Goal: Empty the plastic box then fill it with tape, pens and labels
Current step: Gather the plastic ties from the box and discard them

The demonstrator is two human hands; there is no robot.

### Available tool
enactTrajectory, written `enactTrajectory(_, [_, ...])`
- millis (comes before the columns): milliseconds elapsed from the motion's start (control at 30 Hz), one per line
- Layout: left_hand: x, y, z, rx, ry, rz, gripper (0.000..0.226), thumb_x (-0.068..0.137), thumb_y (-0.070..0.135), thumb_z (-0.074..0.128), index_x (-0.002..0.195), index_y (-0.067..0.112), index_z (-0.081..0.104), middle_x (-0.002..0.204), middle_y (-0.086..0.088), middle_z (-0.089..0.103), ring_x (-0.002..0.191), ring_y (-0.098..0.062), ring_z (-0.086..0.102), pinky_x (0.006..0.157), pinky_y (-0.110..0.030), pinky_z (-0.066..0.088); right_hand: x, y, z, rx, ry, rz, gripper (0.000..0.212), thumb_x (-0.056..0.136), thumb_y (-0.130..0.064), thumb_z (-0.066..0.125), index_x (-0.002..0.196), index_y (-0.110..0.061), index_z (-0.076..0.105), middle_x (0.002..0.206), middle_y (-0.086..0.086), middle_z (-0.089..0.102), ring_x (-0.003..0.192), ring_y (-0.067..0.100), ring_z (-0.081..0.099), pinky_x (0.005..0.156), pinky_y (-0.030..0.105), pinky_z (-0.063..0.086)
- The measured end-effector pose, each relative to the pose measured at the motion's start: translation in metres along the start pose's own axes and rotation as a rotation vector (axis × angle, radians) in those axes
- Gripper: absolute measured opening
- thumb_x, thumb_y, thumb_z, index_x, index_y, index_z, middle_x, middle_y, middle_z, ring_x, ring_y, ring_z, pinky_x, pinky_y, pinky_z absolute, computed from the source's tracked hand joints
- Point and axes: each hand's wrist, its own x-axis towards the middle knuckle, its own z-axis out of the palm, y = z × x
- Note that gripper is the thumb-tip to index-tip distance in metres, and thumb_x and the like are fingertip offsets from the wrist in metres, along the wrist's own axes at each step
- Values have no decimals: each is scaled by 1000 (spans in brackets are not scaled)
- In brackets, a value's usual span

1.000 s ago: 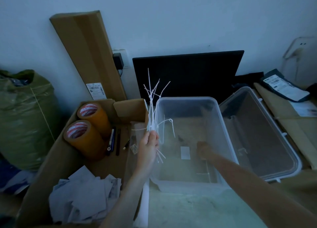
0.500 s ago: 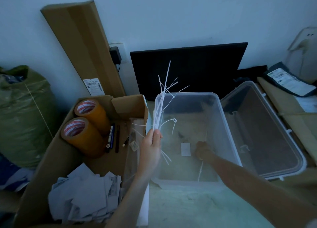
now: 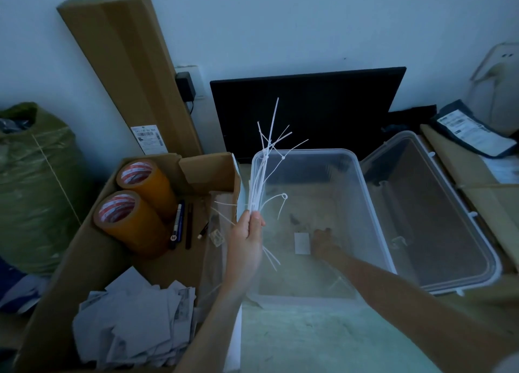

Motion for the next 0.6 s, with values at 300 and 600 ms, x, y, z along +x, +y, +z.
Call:
enactTrajectory(300, [-1, 4, 0, 12, 32, -5, 30, 102, 27, 36, 76, 20, 50, 57, 6, 36, 46, -5, 32, 52, -31, 29, -11, -22, -54, 906, -25, 25, 35, 76, 17, 61, 100, -4, 47, 72, 11, 50, 59, 18, 50, 50, 26, 44])
enactTrajectory(600, [5, 9, 6, 134, -12, -12, 32, 103, 30, 32, 82, 21, 55, 80, 2, 64, 70, -18, 59, 66, -27, 50, -88, -28, -111, 1370, -221, -235, 18, 81, 17, 59, 79, -1, 59, 74, 13, 62, 73, 25, 65, 74, 32, 59])
